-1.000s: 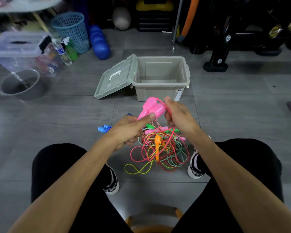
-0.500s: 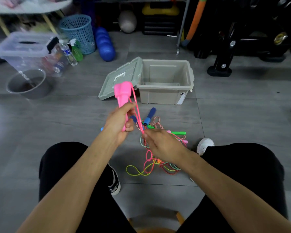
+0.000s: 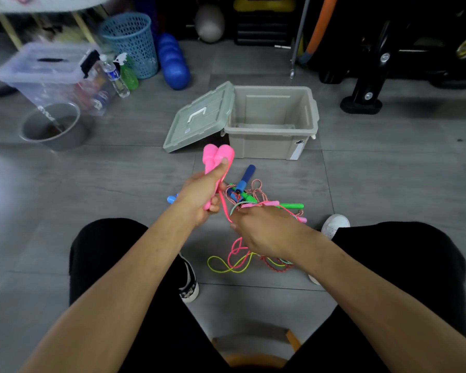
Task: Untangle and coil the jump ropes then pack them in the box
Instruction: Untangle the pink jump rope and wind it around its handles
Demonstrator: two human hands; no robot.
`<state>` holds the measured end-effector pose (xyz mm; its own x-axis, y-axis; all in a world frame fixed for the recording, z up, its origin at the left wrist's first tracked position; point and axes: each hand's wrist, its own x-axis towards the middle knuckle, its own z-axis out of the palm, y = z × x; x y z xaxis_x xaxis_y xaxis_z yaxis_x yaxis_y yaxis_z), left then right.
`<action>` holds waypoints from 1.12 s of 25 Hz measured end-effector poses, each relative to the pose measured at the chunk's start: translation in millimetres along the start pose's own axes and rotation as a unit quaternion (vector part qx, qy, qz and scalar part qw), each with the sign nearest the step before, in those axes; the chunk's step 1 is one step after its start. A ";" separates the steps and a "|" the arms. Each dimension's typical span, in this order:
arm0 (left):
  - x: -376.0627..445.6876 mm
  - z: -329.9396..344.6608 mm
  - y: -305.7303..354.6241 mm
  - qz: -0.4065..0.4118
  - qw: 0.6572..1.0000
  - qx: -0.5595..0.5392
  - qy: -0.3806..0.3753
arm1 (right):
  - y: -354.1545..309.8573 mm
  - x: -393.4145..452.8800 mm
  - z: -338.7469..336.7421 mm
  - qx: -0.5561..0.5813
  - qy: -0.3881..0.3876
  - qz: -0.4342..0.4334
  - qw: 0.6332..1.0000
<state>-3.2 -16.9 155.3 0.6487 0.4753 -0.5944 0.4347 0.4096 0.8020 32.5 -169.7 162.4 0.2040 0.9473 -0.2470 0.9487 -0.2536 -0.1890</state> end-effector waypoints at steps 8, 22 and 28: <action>-16.8 25.1 -16.7 0.124 0.908 0.396 -0.054 | 53.8 -21.2 -17.5 0.166 0.206 0.016 0.964; -15.6 22.2 -24.7 0.236 0.727 0.610 -0.207 | 79.6 -12.5 -57.4 0.261 0.026 0.052 0.964; -24.8 4.2 -12.8 0.310 0.741 0.548 -0.233 | 104.5 12.4 -51.3 0.375 0.035 0.055 0.925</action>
<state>-22.3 -37.2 160.0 0.9703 -0.1179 -0.2112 0.0428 -0.7756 0.6297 146.6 -174.4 188.3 0.3292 0.9115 -0.2464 0.4929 -0.3885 -0.7786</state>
